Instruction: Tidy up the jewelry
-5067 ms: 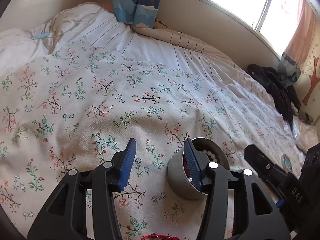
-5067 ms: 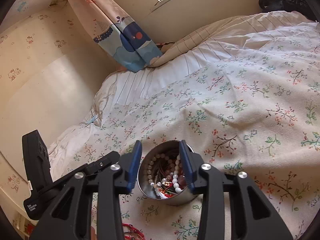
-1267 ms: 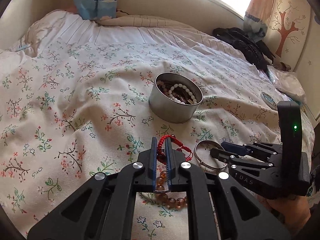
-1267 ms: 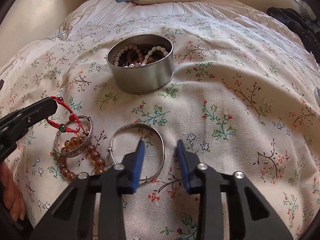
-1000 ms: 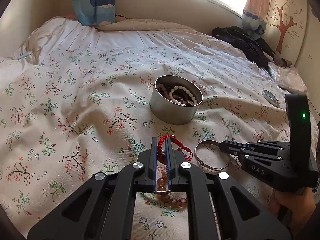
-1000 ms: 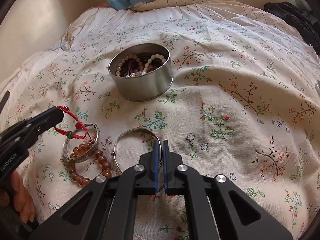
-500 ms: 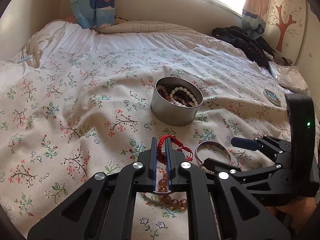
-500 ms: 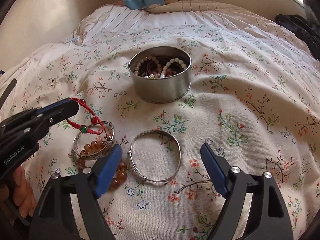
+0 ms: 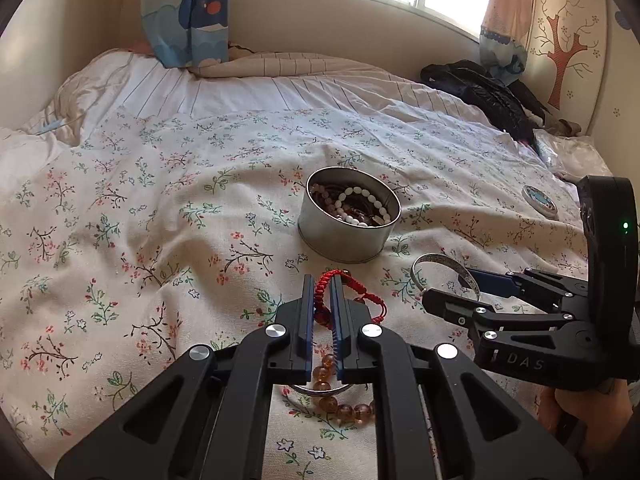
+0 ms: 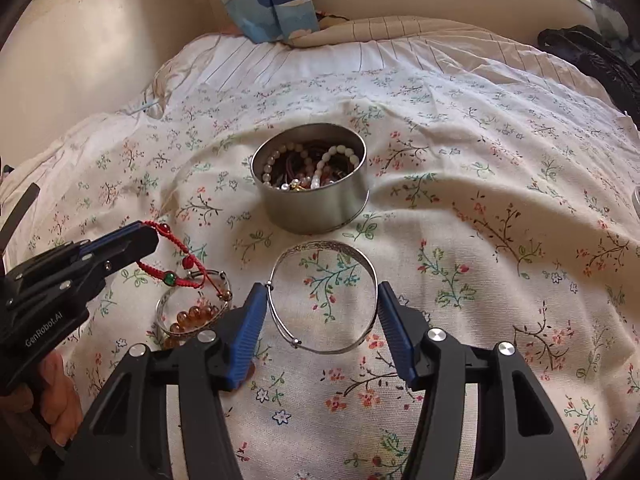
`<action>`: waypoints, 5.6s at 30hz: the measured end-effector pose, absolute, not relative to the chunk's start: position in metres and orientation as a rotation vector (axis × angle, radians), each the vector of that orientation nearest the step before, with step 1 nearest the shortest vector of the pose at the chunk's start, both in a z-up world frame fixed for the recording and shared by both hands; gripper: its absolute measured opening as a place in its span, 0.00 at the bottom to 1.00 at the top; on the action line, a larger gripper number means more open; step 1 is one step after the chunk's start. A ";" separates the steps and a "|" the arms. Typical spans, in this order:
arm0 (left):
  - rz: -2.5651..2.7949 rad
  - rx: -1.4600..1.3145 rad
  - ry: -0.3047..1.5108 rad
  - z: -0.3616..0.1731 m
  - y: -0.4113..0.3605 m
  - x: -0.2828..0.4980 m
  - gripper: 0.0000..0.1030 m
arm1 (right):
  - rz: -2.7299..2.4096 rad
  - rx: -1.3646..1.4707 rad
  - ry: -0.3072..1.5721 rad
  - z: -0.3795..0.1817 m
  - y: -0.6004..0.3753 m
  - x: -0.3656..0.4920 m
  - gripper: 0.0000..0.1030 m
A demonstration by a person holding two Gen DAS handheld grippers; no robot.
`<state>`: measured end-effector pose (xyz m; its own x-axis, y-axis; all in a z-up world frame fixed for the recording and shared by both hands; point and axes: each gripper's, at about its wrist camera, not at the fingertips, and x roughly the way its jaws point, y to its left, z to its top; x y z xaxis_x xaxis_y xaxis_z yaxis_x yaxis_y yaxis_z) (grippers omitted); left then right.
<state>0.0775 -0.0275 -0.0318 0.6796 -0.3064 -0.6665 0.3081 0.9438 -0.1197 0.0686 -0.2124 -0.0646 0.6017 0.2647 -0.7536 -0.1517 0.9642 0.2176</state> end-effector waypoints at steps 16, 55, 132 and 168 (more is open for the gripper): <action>-0.362 0.055 0.669 -0.018 -0.044 0.071 0.07 | 0.250 0.233 0.782 -0.045 -0.227 0.068 0.54; -0.332 -0.279 0.725 -0.034 -0.039 0.196 0.55 | 0.243 0.190 0.661 -0.032 -0.220 0.131 0.54; -0.045 0.408 0.866 -0.077 -0.054 0.111 0.56 | -0.023 0.046 0.915 -0.069 -0.246 0.066 0.93; -0.363 -0.065 0.723 -0.026 -0.027 0.094 0.05 | 0.399 0.560 0.726 -0.044 -0.267 0.060 0.12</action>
<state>0.0939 -0.0270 -0.0256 0.6900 -0.3470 -0.6351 0.3023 0.9355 -0.1828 0.0604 -0.2674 -0.0440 0.6848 0.5225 -0.5081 -0.1485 0.7826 0.6046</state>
